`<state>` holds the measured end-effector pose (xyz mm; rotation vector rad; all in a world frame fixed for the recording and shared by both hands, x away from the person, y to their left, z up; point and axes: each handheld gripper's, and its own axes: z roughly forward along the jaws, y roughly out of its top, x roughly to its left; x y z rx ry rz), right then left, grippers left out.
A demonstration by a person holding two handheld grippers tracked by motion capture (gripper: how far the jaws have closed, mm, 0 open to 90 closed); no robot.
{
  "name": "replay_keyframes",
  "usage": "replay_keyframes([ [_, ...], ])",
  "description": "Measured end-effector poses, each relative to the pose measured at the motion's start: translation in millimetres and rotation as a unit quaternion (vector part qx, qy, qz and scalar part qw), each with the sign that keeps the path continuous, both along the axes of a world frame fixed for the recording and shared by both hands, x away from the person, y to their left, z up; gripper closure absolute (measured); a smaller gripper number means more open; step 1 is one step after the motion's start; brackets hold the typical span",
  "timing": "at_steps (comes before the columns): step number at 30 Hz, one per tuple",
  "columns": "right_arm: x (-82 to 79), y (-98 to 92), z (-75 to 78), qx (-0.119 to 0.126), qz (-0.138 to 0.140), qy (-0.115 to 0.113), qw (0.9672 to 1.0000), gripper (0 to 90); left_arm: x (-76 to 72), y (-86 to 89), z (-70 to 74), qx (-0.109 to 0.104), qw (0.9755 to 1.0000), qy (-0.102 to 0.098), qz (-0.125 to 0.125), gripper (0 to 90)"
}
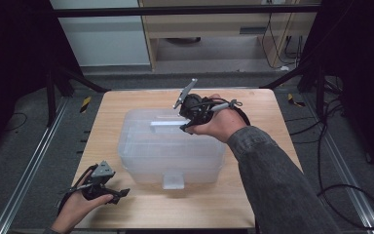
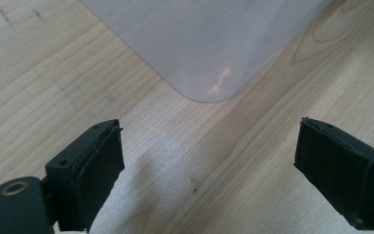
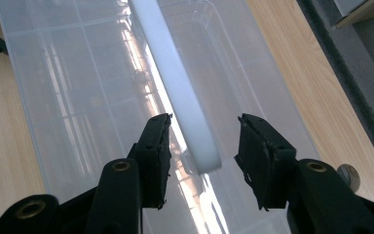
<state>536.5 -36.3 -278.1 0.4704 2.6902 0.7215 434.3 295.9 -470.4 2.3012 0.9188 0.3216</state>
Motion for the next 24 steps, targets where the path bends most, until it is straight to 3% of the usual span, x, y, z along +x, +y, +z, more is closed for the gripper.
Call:
replay_keyframes([
  [9, 4.0, 12.1, -9.3, -0.018, 0.014, 0.004, 0.9997, 59.1, 0.0, -1.4, -0.6, -0.002, 1.0, 0.0, -0.004, 9.5],
  [24, 4.9, 13.1, -13.0, -0.037, 0.029, -0.004, 0.9989, 67.8, 0.9, 1.5, 0.3, -0.009, 1.0, 0.001, 0.003, 9.5],
])
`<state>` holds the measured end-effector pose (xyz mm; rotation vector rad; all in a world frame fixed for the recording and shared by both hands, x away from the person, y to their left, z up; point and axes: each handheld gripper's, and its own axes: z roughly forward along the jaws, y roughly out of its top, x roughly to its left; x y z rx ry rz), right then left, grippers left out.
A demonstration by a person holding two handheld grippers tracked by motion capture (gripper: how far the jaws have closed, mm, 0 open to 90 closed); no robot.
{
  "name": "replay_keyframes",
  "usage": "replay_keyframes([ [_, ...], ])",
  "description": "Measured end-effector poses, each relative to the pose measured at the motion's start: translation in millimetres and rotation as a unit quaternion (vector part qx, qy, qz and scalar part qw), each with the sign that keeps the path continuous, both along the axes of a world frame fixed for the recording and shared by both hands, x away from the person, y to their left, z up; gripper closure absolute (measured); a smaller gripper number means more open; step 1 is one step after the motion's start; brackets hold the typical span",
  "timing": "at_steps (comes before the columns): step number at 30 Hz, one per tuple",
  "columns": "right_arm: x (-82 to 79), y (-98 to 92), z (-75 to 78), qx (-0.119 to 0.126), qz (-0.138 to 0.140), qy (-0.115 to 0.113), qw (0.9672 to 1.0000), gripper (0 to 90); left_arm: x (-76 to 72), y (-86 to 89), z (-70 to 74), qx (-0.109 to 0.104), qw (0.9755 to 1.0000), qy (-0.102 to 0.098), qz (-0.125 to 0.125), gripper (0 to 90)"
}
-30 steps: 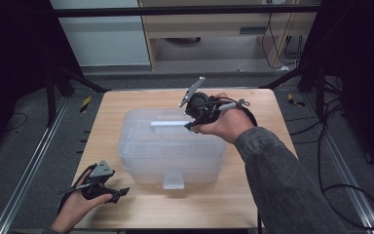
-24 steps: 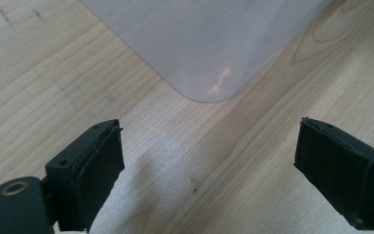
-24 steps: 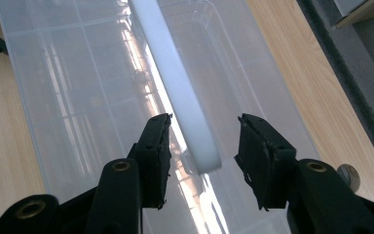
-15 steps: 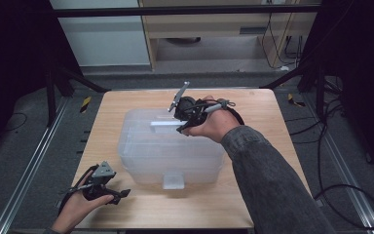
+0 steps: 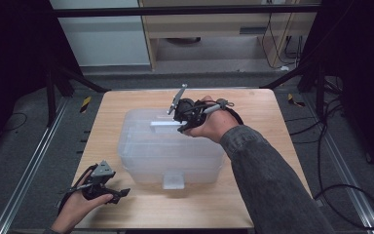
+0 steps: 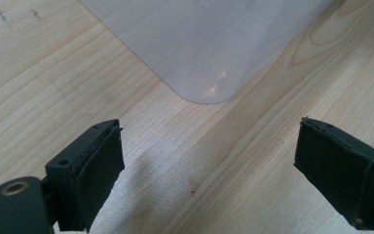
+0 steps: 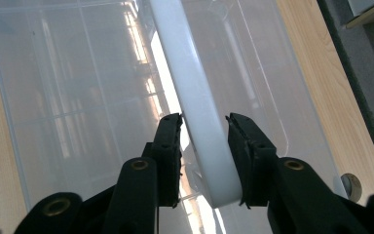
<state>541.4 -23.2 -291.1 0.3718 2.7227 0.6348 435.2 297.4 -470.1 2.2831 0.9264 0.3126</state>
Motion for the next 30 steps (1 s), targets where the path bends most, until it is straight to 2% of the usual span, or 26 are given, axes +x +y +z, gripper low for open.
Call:
replay_keyframes([
  [2, -0.8, -1.3, 1.2, 0.003, -0.004, -0.006, 1.0, 70.5, 0.0, 0.6, 0.5, 0.0, 1.0, -0.001, 0.0, 9.6],
  [7, -1.9, -1.9, 2.5, 0.001, -0.002, -0.01, 0.9999, 71.1, -0.3, 0.9, 1.3, -0.002, 1.0, -0.003, 0.002, 9.8],
  [16, -0.4, -2.6, 5.5, -0.001, 0.006, -0.007, 1.0, 71.6, 0.2, 3.3, 1.4, -0.003, 1.0, -0.006, 0.004, 10.0],
  [23, 5.2, -3.5, 11.4, 0.006, 0.002, -0.009, 0.9999, 71.2, -0.3, 4.2, 2.1, -0.002, 1.0, 0.0, 0.005, 10.1],
  [30, 13.0, -3.9, 17.2, 0.006, 0.005, -0.006, 1.0, 70.9, -2.1, 10.0, 12.8, -0.004, 0.9998, -0.01, 0.014, 10.4],
])
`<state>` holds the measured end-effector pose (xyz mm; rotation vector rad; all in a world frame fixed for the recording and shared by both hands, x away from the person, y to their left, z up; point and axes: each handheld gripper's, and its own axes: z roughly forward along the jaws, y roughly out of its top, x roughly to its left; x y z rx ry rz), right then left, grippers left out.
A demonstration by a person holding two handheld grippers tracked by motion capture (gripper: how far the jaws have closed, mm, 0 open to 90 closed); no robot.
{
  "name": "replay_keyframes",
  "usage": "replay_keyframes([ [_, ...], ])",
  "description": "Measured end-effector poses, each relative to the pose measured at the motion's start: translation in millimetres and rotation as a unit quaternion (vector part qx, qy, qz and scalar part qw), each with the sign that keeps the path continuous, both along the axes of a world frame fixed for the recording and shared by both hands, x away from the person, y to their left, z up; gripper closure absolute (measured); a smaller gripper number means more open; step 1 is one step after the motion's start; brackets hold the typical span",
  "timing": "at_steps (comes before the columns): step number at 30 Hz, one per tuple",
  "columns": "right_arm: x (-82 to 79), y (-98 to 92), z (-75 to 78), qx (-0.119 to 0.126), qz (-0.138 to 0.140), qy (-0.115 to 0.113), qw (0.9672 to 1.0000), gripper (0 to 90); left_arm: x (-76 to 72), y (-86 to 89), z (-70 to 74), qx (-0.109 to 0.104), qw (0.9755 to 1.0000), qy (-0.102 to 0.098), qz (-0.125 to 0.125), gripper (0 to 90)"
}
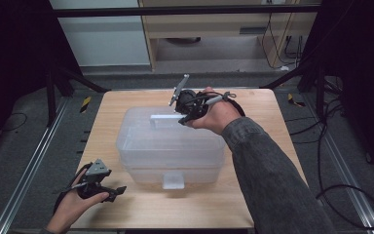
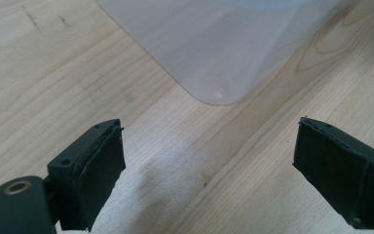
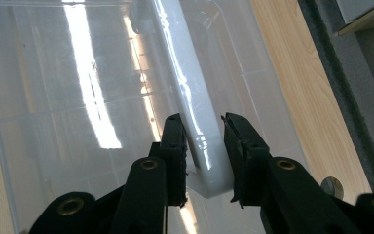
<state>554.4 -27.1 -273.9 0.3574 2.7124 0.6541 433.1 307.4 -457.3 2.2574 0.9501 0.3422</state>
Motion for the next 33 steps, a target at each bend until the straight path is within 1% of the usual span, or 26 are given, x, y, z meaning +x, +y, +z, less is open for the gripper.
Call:
replay_keyframes([
  [4, 5.3, -0.4, 3.5, 0.003, -0.003, 0.005, 1.0, 70.6, -3.0, 3.9, 7.6, 0.002, 1.0, 0.001, 0.0, 11.8],
  [5, 7.2, -0.7, 4.5, 0.003, -0.001, 0.007, 1.0, 70.6, -3.6, 4.7, 10.0, 0.01, 0.9999, 0.003, 0.0, 12.7],
  [7, 10.9, -0.8, 6.4, 0.003, 0.002, 0.009, 1.0, 70.6, -3.8, 7.1, 15.8, 0.016, 0.9999, 0.005, 0.002, 13.7],
  [8, 12.1, -0.8, 7.8, 0.001, -0.001, 0.011, 0.9999, 70.5, -3.8, 8.8, 20.2, 0.017, 0.9998, 0.002, 0.004, 14.2],
  [9, 14.2, -0.6, 9.1, 0.0, 0.002, 0.008, 1.0, 70.5, -4.0, 9.7, 23.1, 0.016, 0.9999, 0.0, 0.006, 14.6],
  [10, 15.1, -0.5, 10.2, -0.004, 0.001, 0.009, 1.0, 70.5, -4.3, 11.0, 27.2, 0.014, 0.9999, -0.005, 0.008, 15.1],
  [12, 17.5, 0.0, 11.4, -0.002, 0.0, 0.011, 0.9999, 70.4, -4.9, 12.9, 34.9, 0.007, 0.9998, -0.014, 0.012, 16.9],
  [14, 21.6, 0.0, 13.8, -0.004, 0.001, 0.013, 0.9999, 70.3, -5.5, 12.8, 42.7, 0.01, 0.9997, -0.024, 0.005, 19.2],
  [17, 23.8, 0.7, 15.3, -0.005, -0.003, 0.013, 0.9999, 70.2, -4.8, 12.7, 46.6, 0.009, 0.9996, -0.027, 0.004, 22.0],
  [19, 26.3, 0.8, 16.7, -0.004, -0.006, 0.012, 0.9999, 70.1, -3.9, 11.1, 49.7, 0.003, 0.9996, -0.027, 0.001, 23.1],
  [20, 28.1, 0.4, 17.4, -0.006, -0.002, 0.012, 0.9999, 70.1, -3.1, 9.8, 51.3, 0.0, 0.9995, -0.032, 0.001, 24.5],
  [21, 28.6, 0.9, 18.0, -0.005, -0.006, 0.014, 0.9999, 70.1, -1.9, 8.7, 53.2, -0.003, 0.9994, -0.036, 0.002, 26.0],
  [22, 30.4, 0.7, 18.6, -0.007, -0.002, 0.014, 0.9999, 70.2, -0.6, 7.6, 55.3, -0.004, 0.9994, -0.034, -0.001, 27.3],
  [23, 31.3, 1.1, 19.1, -0.007, -0.004, 0.014, 0.9999, 70.1, 1.0, 6.5, 57.3, -0.003, 0.9996, -0.029, -0.004, 27.3],
  [24, 32.1, 1.7, 20.3, -0.011, -0.007, 0.016, 0.9998, 70.1, 3.1, 5.2, 59.5, 0.0, 0.9997, -0.024, -0.006, 27.4],
  [26, 34.8, 2.1, 21.0, -0.01, -0.005, 0.014, 0.9998, 70.0, 7.7, 2.8, 65.7, 0.009, 0.9997, -0.023, -0.007, 27.7],
  [28, 36.7, 2.3, 22.3, -0.011, -0.01, 0.017, 0.9998, 69.9, 12.2, 0.9, 72.4, 0.009, 0.9994, -0.032, -0.003, 28.6],
  [29, 38.4, 1.8, 22.6, -0.011, -0.005, 0.014, 0.9998, 69.8, 14.3, 0.4, 75.2, 0.006, 0.9993, -0.038, 0.0, 29.6],
  [30, 38.7, 1.8, 22.5, -0.008, -0.009, 0.016, 0.9998, 69.8, 16.3, 0.1, 77.4, 0.001, 0.9991, -0.042, 0.004, 30.6],
  [31, 39.6, 1.4, 22.7, -0.007, -0.008, 0.016, 0.9998, 69.8, 18.6, -0.3, 79.7, -0.005, 0.999, -0.044, 0.006, 31.9],
  [33, 41.1, 0.8, 23.1, -0.005, -0.008, 0.019, 0.9998, 69.7, 21.2, -1.6, 82.0, -0.007, 0.9989, -0.046, 0.008, 35.3],
])
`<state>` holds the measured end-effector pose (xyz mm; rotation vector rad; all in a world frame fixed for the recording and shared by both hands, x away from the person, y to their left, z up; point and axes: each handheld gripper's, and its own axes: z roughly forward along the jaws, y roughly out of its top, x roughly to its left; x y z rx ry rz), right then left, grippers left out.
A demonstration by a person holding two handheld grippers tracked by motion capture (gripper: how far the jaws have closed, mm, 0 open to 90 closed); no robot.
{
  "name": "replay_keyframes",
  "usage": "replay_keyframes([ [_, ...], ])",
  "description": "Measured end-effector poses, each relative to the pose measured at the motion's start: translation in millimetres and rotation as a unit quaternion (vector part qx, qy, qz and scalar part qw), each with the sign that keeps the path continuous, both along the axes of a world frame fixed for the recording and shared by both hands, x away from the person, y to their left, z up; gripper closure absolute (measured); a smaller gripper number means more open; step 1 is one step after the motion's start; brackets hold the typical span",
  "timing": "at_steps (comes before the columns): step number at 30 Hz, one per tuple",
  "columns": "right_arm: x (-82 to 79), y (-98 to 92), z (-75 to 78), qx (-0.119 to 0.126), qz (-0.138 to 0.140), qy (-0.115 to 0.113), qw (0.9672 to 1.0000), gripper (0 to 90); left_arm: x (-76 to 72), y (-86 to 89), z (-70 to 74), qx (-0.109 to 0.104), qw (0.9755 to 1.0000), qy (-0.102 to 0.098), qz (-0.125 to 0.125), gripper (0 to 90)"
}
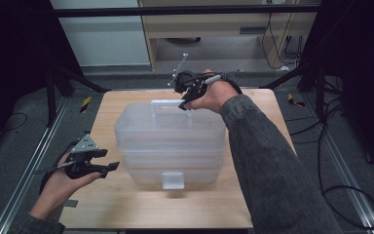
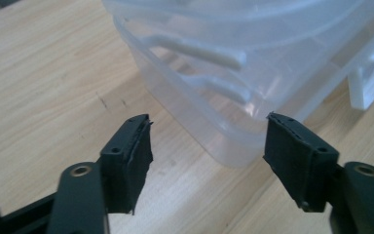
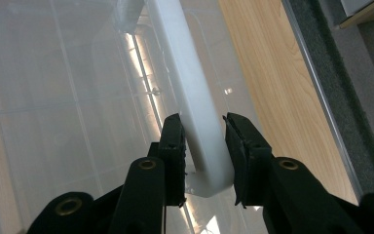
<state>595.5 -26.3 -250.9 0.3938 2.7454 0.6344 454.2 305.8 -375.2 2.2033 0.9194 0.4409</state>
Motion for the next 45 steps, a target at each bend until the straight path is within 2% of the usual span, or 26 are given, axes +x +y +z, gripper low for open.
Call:
replay_keyframes([
  [5, 2.9, 1.1, 1.8, -0.005, -0.003, -0.001, 1.0, 69.6, 6.3, -5.8, 6.7, 0.001, 1.0, 0.003, -0.006, 41.9],
  [13, 10.5, 2.3, 5.1, -0.011, -0.009, 0.003, 0.9999, 69.2, 13.9, -13.2, 18.7, -0.009, 0.9999, -0.009, -0.004, 51.5],
  [23, 13.8, 2.5, 6.6, -0.013, -0.012, 0.004, 0.9998, 69.2, 21.7, -18.7, 18.4, -0.027, 0.9991, -0.031, 0.001, 54.0],
  [33, 14.8, 1.1, 5.7, -0.005, -0.013, 0.001, 0.9999, 68.3, 21.4, -20.3, 19.3, -0.025, 0.9991, -0.033, 0.0, 54.0],
  [36, 12.3, 1.7, 7.3, 0.006, -0.024, 0.002, 0.9997, 59.6, 21.2, -20.5, 19.5, -0.024, 0.9991, -0.034, 0.0, 54.2],
  [40, 6.1, -0.4, 12.4, 0.016, -0.024, -0.007, 0.9996, 49.9, 21.3, -20.6, 19.9, -0.022, 0.9992, -0.034, -0.001, 54.2],
  [45, -6.4, -12.1, 25.6, 0.044, -0.051, -0.032, 0.9972, 46.4, 21.2, -21.1, 20.7, -0.02, 0.9993, -0.031, -0.001, 54.4],
])
